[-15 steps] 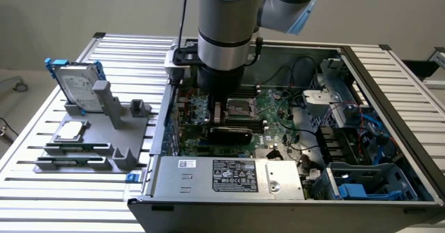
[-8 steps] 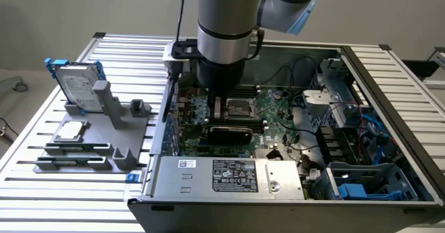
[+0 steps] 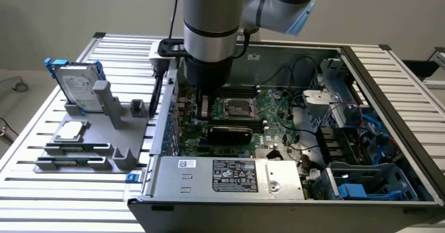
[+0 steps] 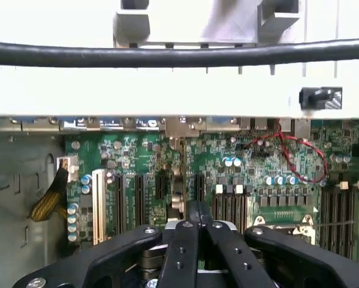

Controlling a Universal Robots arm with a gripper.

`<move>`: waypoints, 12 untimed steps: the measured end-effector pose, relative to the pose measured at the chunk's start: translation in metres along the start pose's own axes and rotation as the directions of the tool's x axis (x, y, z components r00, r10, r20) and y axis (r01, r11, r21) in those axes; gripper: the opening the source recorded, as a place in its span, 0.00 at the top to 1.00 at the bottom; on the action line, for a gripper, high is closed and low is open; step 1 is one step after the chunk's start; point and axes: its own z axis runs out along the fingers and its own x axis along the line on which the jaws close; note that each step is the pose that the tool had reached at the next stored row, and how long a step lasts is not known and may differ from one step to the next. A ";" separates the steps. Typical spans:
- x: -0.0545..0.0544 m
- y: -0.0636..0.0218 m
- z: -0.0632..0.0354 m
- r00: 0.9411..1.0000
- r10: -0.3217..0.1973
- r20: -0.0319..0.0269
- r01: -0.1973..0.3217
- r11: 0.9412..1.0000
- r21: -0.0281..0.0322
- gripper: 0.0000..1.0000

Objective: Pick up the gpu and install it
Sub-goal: 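Press down on the gpu until it lock into place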

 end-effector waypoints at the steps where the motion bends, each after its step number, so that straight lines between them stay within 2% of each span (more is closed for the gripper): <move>1: 0.000 0.0018 -0.0001 1.000 0.001 0.001 -0.001 1.000 -0.007 0.89; 6: 0.000 0.0103 -0.0008 1.000 0.004 0.001 -0.004 0.999 -0.047 0.89; 7: 0.000 0.0115 -0.0012 1.000 0.005 0.001 -0.005 0.999 -0.053 0.89; 8: 0.000 0.0125 -0.0016 1.000 0.005 0.001 -0.005 0.998 -0.057 0.89; 12: 0.000 0.0149 -0.0040 1.000 0.006 0.001 -0.006 0.998 -0.069 0.89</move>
